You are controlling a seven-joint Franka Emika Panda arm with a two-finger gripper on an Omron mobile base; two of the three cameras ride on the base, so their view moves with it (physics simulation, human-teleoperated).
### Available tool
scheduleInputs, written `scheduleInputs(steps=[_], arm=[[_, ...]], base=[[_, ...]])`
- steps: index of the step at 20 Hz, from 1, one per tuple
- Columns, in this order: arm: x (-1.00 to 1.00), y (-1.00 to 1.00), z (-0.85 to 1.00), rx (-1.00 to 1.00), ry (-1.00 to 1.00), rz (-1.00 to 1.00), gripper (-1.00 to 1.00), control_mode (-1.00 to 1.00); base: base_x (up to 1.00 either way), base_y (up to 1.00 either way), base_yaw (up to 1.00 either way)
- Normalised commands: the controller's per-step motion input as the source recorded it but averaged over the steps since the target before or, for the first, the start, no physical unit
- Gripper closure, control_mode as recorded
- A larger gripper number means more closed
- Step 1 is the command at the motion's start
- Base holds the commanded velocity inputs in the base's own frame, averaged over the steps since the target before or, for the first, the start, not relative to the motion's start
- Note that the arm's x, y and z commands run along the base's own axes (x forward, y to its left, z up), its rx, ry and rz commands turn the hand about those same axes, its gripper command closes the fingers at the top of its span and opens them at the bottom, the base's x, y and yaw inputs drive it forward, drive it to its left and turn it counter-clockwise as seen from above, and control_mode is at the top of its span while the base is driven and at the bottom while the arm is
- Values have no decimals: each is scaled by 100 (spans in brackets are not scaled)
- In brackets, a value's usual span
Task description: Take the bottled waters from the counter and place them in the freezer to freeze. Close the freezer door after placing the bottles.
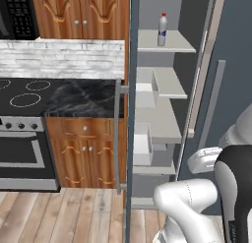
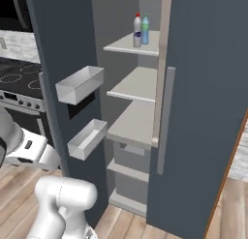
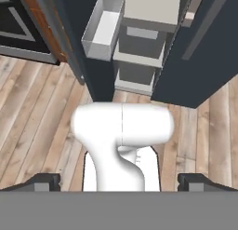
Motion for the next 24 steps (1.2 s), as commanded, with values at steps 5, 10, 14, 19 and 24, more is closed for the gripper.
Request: scheduleInputs(steps=[5, 10, 14, 19, 24], arm=[[0, 0, 0, 0, 0, 0, -100, 100], [0, 0, 0, 0, 0, 0, -100, 100], [0, 0, 0, 0, 0, 0, -100, 100], [0, 0, 0, 0, 0, 0, -100, 100], [0, 0, 0, 0, 0, 0, -100, 100]], base=[[-49, 47, -21], [-7, 65, -19], [0, 66, -18], [0, 61, -15], [3, 60, -13]])
